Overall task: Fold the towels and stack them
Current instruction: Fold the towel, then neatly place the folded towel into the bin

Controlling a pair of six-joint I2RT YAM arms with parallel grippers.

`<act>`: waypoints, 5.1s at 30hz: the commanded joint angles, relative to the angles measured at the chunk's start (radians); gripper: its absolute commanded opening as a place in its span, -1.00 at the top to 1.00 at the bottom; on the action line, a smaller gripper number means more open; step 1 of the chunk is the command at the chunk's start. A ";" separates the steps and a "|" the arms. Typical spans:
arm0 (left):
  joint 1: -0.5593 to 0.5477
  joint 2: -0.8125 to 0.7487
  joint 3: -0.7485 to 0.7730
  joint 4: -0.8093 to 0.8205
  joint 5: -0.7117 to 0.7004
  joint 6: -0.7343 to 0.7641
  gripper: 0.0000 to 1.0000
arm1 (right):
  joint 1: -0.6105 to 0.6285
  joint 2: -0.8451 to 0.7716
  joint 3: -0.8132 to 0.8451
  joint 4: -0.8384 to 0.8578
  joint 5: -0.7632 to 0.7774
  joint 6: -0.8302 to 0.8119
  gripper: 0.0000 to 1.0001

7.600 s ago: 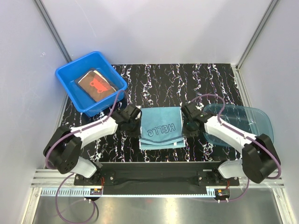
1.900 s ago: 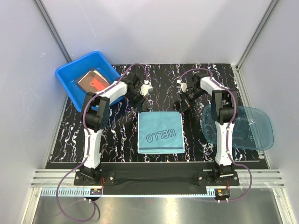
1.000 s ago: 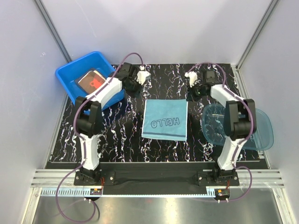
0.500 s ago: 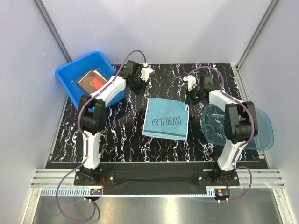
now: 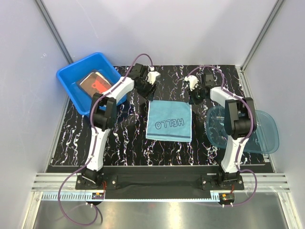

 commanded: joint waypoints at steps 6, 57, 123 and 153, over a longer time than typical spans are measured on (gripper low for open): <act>0.000 0.068 0.095 -0.035 0.033 0.042 -0.12 | 0.000 0.050 0.072 -0.034 0.024 -0.060 1.00; -0.017 -0.315 -0.252 0.080 -0.081 0.036 1.00 | 0.015 -0.223 -0.151 0.205 0.123 -0.031 1.00; -0.221 -0.862 -0.992 0.277 -0.153 -0.433 0.11 | 0.270 -0.586 -0.354 -0.189 0.261 0.794 0.31; -0.161 -0.911 -1.200 0.462 -0.285 -0.905 -0.20 | 0.270 -0.548 -0.396 -0.209 0.343 0.867 0.22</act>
